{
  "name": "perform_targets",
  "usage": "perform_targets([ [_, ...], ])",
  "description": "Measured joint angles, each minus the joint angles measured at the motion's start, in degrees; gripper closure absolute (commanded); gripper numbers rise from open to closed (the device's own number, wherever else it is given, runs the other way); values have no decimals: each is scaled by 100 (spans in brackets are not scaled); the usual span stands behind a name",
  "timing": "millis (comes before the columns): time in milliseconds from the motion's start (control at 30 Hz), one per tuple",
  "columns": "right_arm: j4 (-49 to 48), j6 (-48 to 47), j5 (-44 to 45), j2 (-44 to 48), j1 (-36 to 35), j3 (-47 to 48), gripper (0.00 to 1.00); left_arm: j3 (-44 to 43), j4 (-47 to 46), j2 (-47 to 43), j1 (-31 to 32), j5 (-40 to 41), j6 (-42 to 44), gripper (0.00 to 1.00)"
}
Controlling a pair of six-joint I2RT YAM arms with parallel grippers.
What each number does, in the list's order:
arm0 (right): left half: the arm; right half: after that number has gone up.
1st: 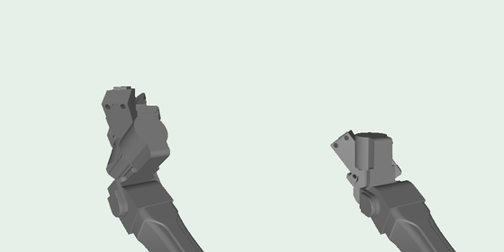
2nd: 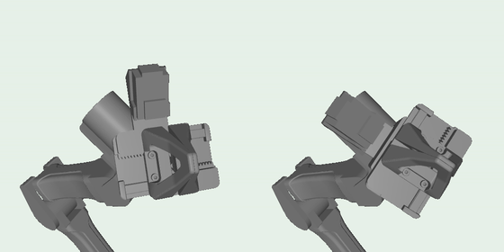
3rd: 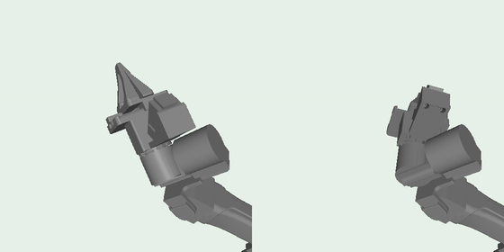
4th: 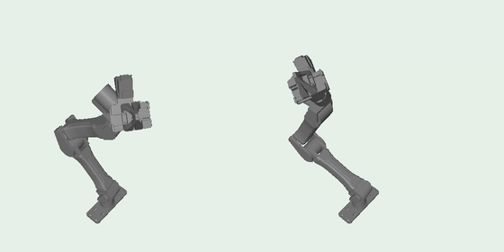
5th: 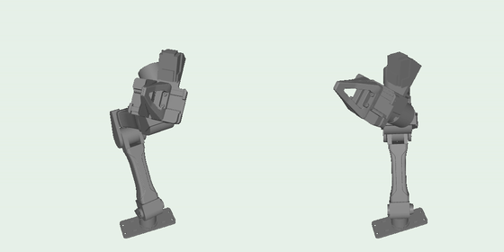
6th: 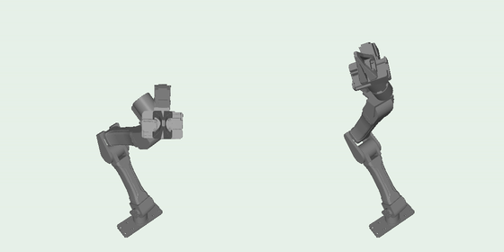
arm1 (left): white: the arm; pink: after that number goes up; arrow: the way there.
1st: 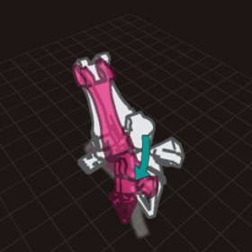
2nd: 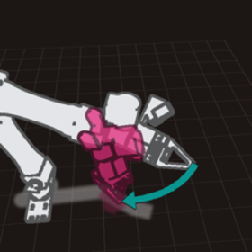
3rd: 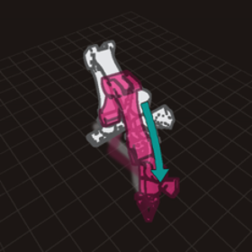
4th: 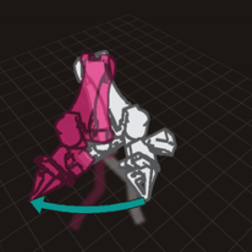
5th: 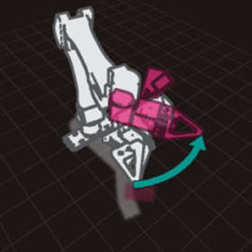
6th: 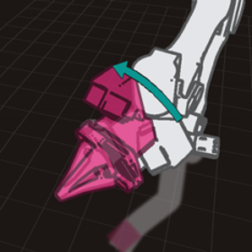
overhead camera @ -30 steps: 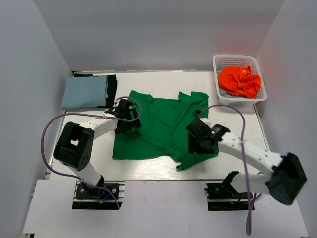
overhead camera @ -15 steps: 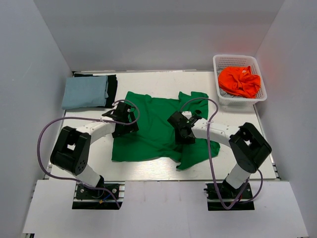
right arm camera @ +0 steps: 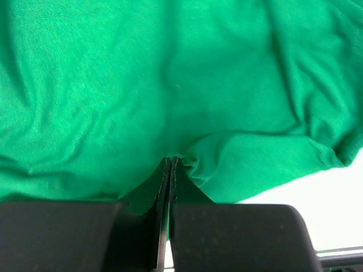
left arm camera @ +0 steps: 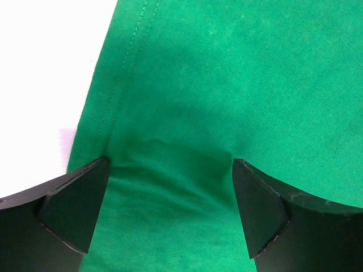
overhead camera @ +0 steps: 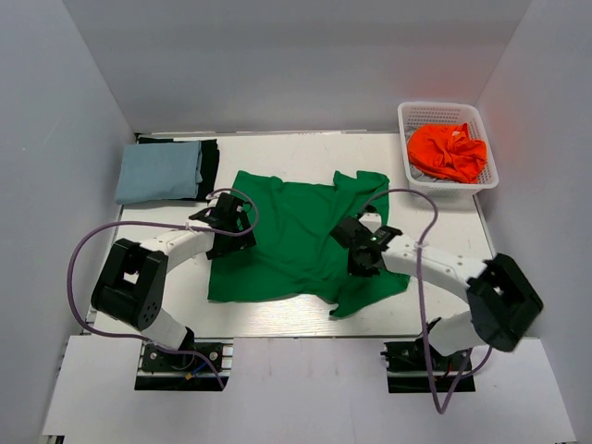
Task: Fold and stack the t-shirts
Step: Flatten out the tshirt
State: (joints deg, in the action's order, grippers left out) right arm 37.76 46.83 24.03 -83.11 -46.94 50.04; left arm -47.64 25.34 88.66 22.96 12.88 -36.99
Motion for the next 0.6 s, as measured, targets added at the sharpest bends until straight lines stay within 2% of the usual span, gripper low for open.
perform_targets([
  [233, 472, 402, -50, 1388, 0, -625, 100, 0, 24, 2, -2, 122, -52, 0],
  [433, 1281, 964, -782, 2837, -52, -1438, 100, 0, 57, 2, -2, 162, -85, 0],
  [533, 1838, 1300, -990, 3333, -142, -1513, 100, 0, 63, 2, -2, 227, -105, 0],
  [567, 1982, 1410, -1029, 3458, -162, -1513, 95, 2, 81, 2, -2, 269, -118, 0],
  [600, 2079, 1495, -1064, 3530, -168, -1513, 94, 2, 107, 2, -2, 313, -133, 0],
])
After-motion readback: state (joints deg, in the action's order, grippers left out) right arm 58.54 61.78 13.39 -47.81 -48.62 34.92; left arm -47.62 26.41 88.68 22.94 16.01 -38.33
